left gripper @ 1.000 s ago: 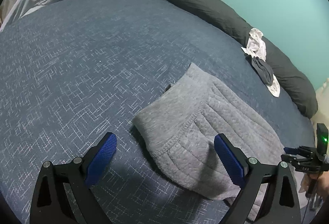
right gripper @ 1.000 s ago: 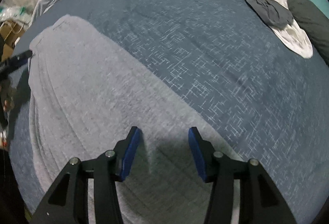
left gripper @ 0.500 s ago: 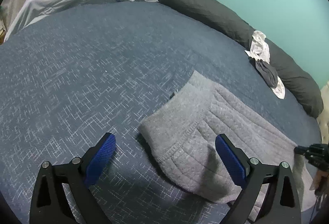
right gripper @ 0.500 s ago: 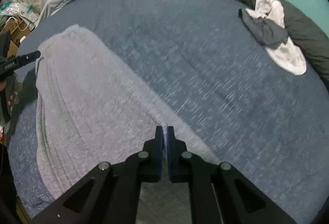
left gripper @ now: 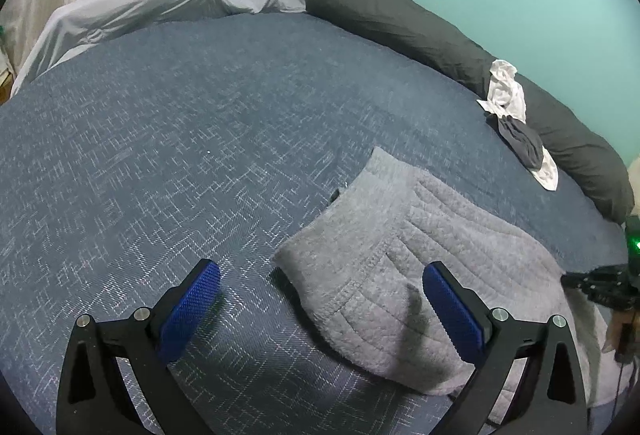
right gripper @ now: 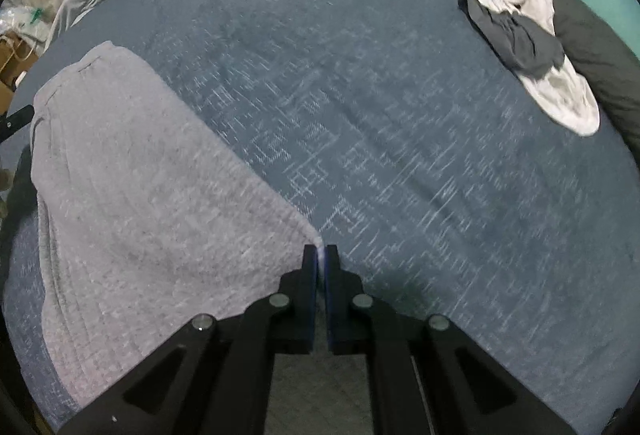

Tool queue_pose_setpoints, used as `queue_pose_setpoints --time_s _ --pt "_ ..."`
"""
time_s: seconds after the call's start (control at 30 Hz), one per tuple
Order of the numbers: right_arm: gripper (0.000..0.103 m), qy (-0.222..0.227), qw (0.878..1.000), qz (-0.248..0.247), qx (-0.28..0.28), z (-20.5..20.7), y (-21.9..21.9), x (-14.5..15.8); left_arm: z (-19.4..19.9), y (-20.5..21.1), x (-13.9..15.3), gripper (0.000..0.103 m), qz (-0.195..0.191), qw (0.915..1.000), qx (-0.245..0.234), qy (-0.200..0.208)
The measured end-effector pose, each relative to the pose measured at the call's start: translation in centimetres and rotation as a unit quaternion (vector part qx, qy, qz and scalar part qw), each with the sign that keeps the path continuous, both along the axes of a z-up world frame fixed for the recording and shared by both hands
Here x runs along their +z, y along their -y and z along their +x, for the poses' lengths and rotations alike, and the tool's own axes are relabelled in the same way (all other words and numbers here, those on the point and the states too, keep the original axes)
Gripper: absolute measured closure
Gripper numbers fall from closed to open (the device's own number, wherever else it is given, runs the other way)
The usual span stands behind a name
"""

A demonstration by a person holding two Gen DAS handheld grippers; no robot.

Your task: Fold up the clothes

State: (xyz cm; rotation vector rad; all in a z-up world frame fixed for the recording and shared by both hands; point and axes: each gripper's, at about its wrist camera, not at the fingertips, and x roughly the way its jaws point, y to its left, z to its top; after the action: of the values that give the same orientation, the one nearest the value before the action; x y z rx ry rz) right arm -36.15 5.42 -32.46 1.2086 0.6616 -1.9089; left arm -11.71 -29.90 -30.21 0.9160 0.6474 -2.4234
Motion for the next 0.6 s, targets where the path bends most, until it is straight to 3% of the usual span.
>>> queue_pose_setpoints --time_s 0.17,0.23,0.3,0.37,0.53,0.6 --pt "0.096 0.003 0.998 -0.039 -0.039 -0.1 -1.4 1.2 -0.3 -0.2 0.2 0.000 -0.001 1.0000 -0.003 -0.003" --pt "0.089 0.012 0.994 -0.085 -0.068 0.4 -3.1 2.8 -0.4 -0.2 0.2 0.000 -0.001 1.0000 -0.004 -0.005" --pt "0.084 0.021 0.987 -0.125 -0.098 1.0 -5.0 3.8 -0.5 -0.3 0.3 0.000 -0.001 1.0000 -0.005 -0.006" --pt "0.073 0.029 0.977 -0.166 -0.131 2.2 -7.4 4.6 -0.4 -0.4 0.4 0.000 -0.002 0.9999 -0.007 -0.008" --pt "0.072 0.045 0.958 -0.207 -0.193 5.6 -12.0 4.4 -0.6 -1.1 0.7 0.000 -0.006 0.9998 -0.016 -0.012" --pt "0.072 0.049 0.944 -0.221 -0.239 7.3 -14.7 3.8 -0.6 -1.4 0.9 0.000 -0.008 0.9997 -0.020 -0.013"
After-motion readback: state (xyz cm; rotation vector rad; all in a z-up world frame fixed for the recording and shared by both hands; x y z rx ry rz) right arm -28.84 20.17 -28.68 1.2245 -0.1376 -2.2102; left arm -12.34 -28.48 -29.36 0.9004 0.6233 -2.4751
